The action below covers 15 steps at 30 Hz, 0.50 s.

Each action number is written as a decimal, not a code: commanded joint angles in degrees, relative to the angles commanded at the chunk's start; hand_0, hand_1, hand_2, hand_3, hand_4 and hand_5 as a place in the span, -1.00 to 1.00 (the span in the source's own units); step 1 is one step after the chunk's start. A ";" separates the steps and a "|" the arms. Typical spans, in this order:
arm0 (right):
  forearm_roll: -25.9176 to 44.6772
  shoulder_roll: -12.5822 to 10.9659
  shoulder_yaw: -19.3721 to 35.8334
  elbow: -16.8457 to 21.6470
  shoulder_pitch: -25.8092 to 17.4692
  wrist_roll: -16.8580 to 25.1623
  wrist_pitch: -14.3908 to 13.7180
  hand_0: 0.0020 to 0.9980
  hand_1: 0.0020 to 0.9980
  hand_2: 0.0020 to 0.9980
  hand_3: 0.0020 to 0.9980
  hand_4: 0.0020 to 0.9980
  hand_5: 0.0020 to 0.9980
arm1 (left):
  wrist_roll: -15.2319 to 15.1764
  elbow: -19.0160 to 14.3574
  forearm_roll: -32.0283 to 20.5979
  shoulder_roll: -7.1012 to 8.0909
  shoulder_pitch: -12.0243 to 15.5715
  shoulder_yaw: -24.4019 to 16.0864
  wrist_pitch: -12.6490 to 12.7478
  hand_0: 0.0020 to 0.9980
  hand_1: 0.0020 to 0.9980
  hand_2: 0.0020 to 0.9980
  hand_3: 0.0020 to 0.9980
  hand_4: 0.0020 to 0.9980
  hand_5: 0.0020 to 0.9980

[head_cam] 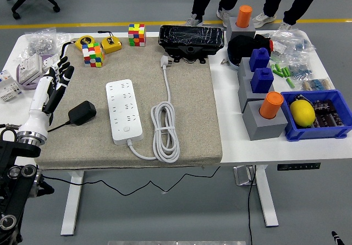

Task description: Pick up the plug,place it near the board,insert it into the board,press the button

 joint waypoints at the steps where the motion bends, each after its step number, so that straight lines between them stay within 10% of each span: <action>1: -0.01 -0.01 0.01 0.00 0.02 0.00 0.00 0.67 0.46 0.43 0.53 1.00 1.00 | 0.01 -0.08 0.12 0.00 -0.02 -0.02 0.00 0.74 0.83 0.86 0.89 1.00 1.00; 15: -0.23 0.09 0.47 0.00 0.12 0.12 -0.05 0.67 0.46 0.43 0.53 1.00 1.00 | -0.21 -0.04 1.08 -0.03 -0.03 -0.64 -0.16 0.74 0.83 0.86 0.88 1.00 1.00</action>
